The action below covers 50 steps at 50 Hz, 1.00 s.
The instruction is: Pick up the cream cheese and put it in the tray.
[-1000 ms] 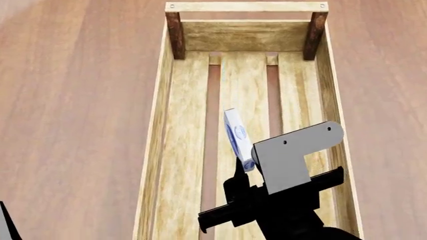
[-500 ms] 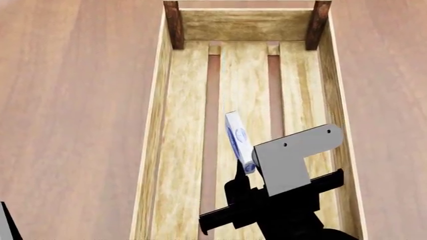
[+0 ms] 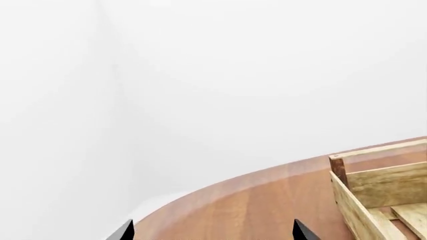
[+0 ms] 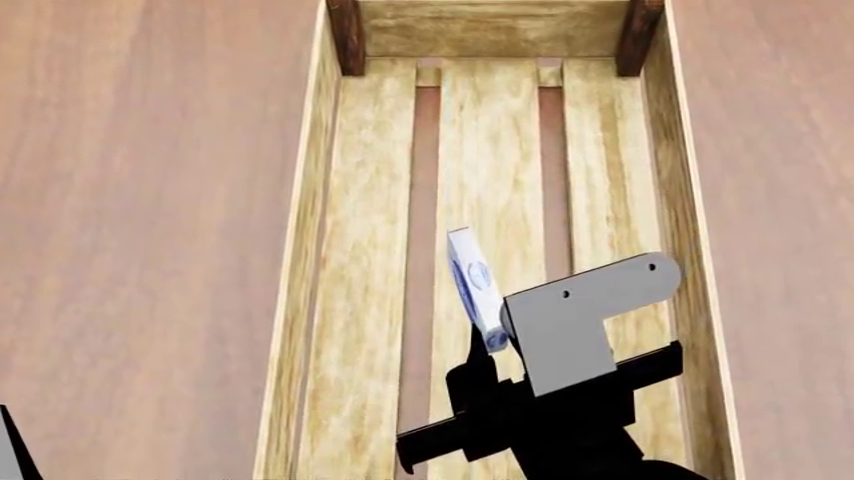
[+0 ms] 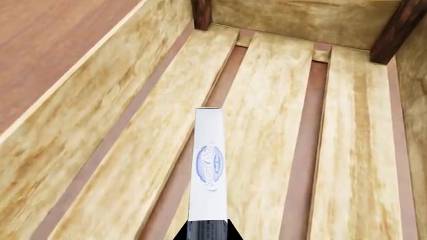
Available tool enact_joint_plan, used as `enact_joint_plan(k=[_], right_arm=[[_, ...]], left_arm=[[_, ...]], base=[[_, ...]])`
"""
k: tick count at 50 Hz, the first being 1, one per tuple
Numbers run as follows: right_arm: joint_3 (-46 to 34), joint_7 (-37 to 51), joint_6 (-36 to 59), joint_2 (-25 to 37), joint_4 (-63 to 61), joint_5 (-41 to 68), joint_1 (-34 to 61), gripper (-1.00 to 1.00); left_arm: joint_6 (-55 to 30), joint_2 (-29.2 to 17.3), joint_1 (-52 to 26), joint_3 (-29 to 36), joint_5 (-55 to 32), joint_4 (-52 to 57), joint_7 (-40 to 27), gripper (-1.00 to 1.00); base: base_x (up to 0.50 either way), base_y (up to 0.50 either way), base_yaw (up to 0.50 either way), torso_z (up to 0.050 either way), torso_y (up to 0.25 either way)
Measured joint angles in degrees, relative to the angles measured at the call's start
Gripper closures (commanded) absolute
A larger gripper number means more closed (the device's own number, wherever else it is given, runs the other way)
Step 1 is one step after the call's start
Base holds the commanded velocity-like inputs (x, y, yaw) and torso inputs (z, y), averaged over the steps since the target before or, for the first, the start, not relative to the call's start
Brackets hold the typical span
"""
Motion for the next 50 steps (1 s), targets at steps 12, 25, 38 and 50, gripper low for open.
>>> enact_joint_plan(k=[12, 25, 38, 50], right_arm=[[-0.4, -0.1, -0.4, 0.1, 0.3, -0.3, -0.2, 1.0], [-0.9, -0.3, -0.8, 0.1, 0.6, -0.6, -0.2, 1.0], [-1.2, -0.3, -0.9, 0.1, 0.7, -0.7, -0.2, 1.0], [-1.5, -0.4, -1.2, 0.1, 0.9, -0.9, -0.3, 1.0]], left_arm=[[0.0, -0.1, 0.1, 0.0, 0.2, 0.1, -0.2, -1.0], [0.1, -0.2, 0.1, 0.1, 0.2, 0.1, -0.4, -1.0], [0.1, -0.3, 0.0, 0.2, 0.0, 0.1, -0.5, -1.0], [0.2, -0.4, -0.1, 0.2, 0.0, 0.0, -0.7, -1.0]], base=[[0.0, 0.0, 0.0, 0.0, -0.048], [0.0, 0.0, 0.0, 0.0, -0.048], [0.0, 0.0, 0.0, 0.0, -0.048], [0.0, 0.0, 0.0, 0.0, -0.049]])
